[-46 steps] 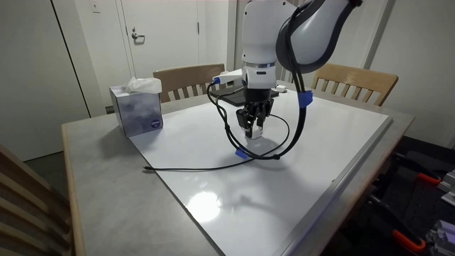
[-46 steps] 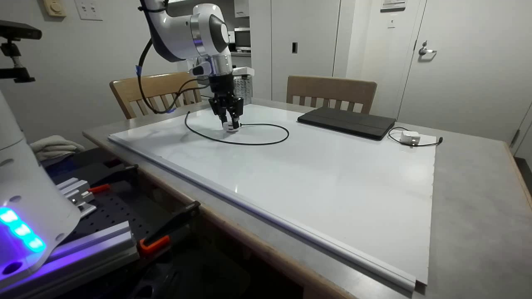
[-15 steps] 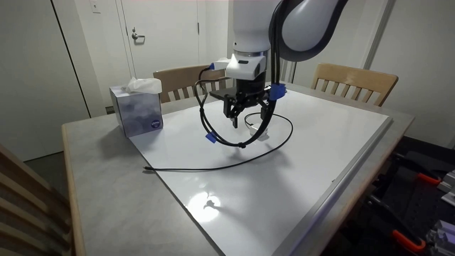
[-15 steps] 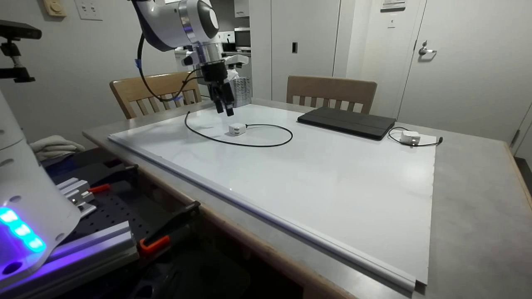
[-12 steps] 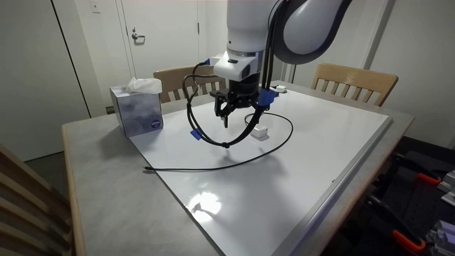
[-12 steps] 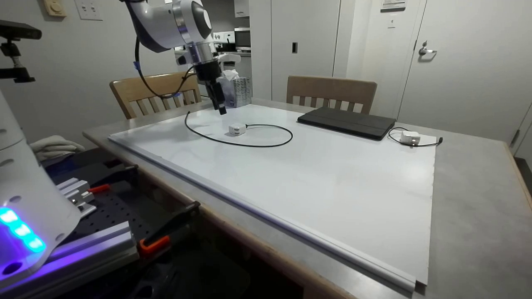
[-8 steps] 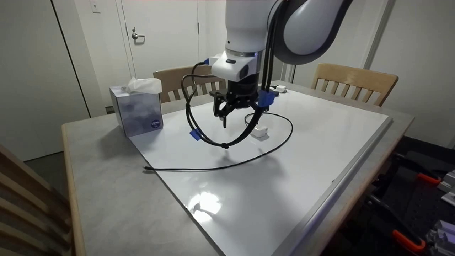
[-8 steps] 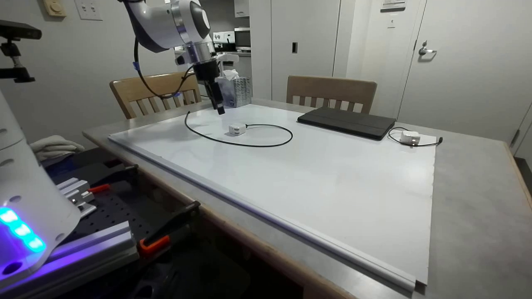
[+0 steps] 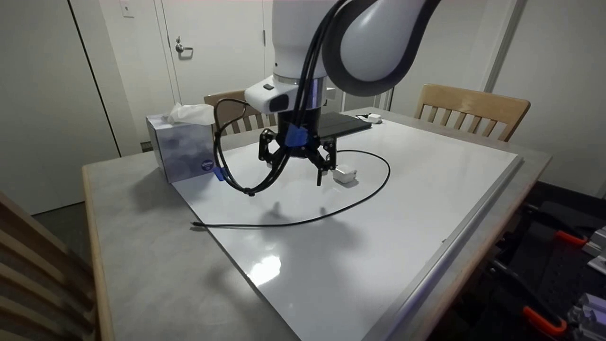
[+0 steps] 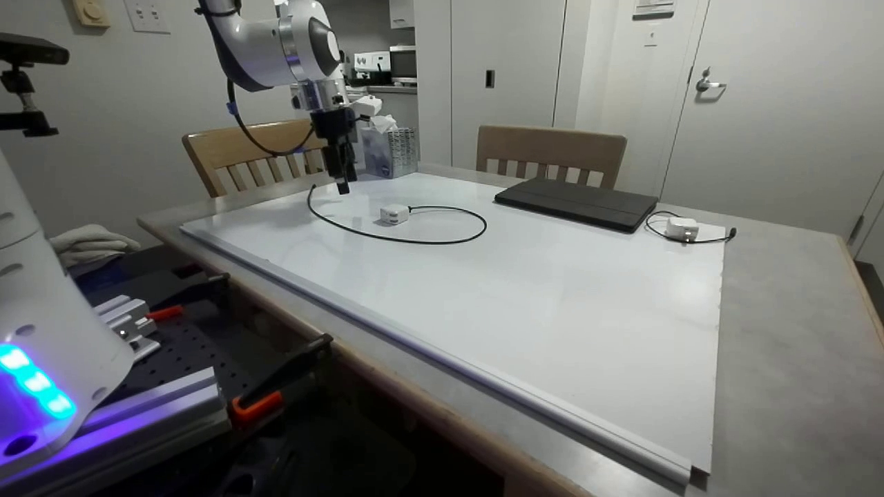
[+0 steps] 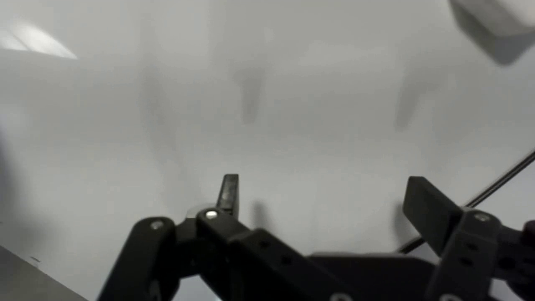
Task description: Wind the charger
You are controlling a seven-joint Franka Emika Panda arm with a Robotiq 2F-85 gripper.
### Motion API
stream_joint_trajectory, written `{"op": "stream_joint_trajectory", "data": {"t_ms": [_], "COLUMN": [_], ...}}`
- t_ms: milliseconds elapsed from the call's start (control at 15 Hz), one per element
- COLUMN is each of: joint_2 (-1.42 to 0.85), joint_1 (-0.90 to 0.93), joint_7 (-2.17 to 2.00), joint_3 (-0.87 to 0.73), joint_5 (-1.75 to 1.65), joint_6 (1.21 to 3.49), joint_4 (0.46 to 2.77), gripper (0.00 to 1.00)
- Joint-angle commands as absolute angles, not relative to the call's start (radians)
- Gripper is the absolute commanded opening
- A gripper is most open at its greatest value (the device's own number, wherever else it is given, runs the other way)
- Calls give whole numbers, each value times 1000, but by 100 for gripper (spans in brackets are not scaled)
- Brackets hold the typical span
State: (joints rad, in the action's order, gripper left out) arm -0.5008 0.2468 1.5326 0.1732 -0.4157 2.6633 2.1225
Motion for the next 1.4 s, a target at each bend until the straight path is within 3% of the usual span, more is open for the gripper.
{"op": "stream_joint_trajectory", "data": {"t_ms": [0,467,800,1133,1333], "joint_2": [-588,-592,-586,-571,-589], "joint_1": [245,238,324,355,331], "joint_7": [1389,1313,1016,709,746], "joint_3": [194,215,204,241,265], "joint_5": [-366,-378,-353,-347,-377], "joint_6": [2740,2721,2634,2703,2670], "joint_4": [2044,2042,2029,2065,2042], "gripper": [100,100,100,100,100]}}
